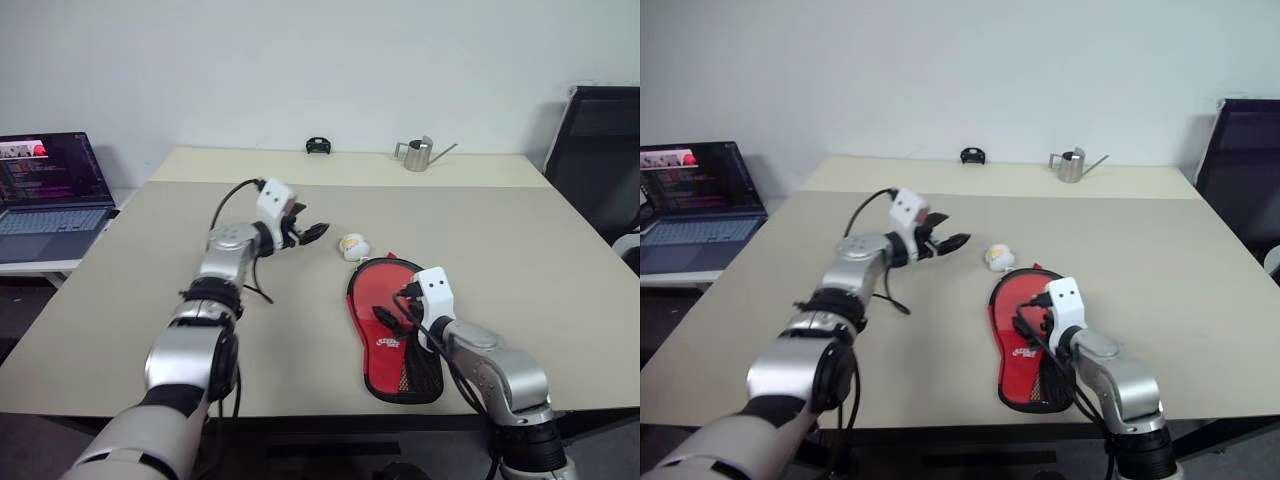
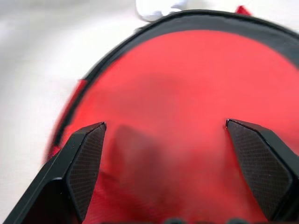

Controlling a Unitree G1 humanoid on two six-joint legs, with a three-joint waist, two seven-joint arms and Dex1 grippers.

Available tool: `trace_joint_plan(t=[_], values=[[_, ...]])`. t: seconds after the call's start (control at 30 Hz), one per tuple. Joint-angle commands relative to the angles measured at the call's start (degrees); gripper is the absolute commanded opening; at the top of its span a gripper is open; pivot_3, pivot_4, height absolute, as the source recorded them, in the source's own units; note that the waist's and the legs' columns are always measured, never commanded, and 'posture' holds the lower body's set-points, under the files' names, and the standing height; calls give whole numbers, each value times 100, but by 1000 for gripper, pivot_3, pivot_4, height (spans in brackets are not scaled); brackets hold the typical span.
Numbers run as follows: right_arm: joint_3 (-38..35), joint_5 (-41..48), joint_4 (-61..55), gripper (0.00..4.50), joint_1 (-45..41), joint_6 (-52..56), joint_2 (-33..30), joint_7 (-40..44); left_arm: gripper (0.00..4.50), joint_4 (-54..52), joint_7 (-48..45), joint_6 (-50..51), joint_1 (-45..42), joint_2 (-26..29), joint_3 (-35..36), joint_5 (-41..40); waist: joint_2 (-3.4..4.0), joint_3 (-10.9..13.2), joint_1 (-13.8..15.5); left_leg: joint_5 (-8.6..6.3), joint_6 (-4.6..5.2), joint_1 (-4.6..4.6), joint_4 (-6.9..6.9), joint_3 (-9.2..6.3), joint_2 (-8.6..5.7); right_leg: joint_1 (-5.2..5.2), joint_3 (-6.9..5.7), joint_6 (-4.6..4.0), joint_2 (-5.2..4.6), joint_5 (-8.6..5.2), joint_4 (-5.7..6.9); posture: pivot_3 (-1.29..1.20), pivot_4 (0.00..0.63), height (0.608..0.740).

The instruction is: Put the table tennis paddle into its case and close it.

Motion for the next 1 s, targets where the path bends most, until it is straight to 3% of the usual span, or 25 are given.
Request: trace_joint_plan(t=[0.03,0.2,0.43,0.7,1.0], values=[[-151,141,367,4500,72,-22,-400,378,3905,-2739,-348,1240,1001,213,129,-922,1,1,17,-1,1,-6,0,-3,-1,0,-2,0,-6,0,-2,0,150,740],[-133,343,501,4500,-64,-395,-939,1032,3905,-4596,-419,2363,1942,451,83,-1663,9,7,75,-6,7,-9,0,-7,-11,2,-8,0,-21,-1,-8,0,150,740],[-154,689,475,4500,-193,-614,-1595,1922,3905,-5532,-709,2888,2511,832,-204,-2198,60,40,62,-6,7,-2,-1,-3,-11,4,-7,1,-17,-2,-3,0,150,740],[-530,1230,217,4500,-311,-503,-2337,2700,3905,-5299,-700,2440,2480,859,-867,-1864,71,79,71,-7,9,-8,-2,-3,-11,1,-8,1,-17,-3,-9,0,150,740],[-1445,2429,-456,4500,-159,333,-3234,3167,3905,-3970,-638,1678,1676,221,-1846,-1101,71,99,144,-9,14,-18,-2,-4,-12,0,-11,3,-17,-3,-21,0,150,740]])
